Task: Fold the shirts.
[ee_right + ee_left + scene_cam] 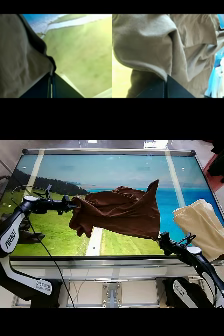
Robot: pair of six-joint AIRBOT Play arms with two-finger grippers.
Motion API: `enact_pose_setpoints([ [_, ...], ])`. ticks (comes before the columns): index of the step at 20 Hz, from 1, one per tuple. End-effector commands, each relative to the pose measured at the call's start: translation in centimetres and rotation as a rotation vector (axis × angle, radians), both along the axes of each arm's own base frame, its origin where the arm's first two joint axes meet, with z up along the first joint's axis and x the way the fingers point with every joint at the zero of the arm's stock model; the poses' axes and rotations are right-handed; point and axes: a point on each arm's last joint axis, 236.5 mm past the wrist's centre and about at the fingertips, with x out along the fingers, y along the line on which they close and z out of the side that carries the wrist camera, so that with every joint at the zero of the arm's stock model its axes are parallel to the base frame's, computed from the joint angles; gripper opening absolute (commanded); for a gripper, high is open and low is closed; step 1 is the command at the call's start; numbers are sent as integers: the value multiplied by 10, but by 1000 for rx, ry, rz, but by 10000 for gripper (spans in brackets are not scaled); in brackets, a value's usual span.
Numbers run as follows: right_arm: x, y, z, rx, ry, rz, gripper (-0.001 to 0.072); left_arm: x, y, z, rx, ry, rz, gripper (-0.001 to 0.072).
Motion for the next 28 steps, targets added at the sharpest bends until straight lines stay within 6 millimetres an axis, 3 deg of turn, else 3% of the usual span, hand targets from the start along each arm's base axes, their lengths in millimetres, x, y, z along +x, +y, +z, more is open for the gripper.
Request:
enact_pose_setpoints([
  [1, 31, 2, 46, -84, -177, 123, 30, 13, 1, 45, -53, -111, -6, 16],
  [3, 61, -5, 118, -183, -368, 168, 29, 13, 4, 118, -100, -279, -59, 16],
  [4, 70, -8, 167, -259, -480, 194, 29, 4, 9, 161, -88, -377, -92, 15],
  [6, 65, -17, 273, -407, -686, 193, 29, -27, 23, 241, -24, -546, -128, 15],
  [8, 26, -40, 380, -626, -853, 104, 29, -71, 34, 316, 84, -728, -121, 15],
  [10, -37, -56, 473, -872, -980, -39, 28, -118, 36, 379, 238, -900, -81, 15],
  [11, -71, -56, 509, -1000, -1022, -86, 28, -141, 33, 405, 344, -980, -61, 15],
  [13, -116, -43, 559, -1149, -1072, -125, 28, -182, 28, 451, 547, -1120, 9, 15],
  [15, -138, -33, 596, -1219, -1134, -144, 28, -217, 28, 494, 704, -1248, 105, 15],
  [16, -137, -33, 607, -1223, -1148, -146, 28, -230, 32, 513, 767, -1295, 165, 14],
  [18, -107, -28, 607, -1136, -1165, -69, 28, -238, 46, 528, 853, -1302, 237, 14],
  [20, -51, -16, 578, -969, -1129, 120, 28, -219, 62, 504, 824, -1169, 243, 14],
  [22, 7, -14, 532, -785, -1035, 301, 28, -188, 73, 447, 733, -949, 158, 14],
  [24, 63, -29, 478, -630, -927, 361, 29, -147, 91, 386, 632, -751, 112, 13],
  [26, 115, -37, 402, -534, -777, 413, 29, -102, 102, 313, 557, -570, 74, 14],
  [28, 158, -30, 305, -492, -593, 479, 29, -56, 91, 227, 536, -416, -12, 14],
])
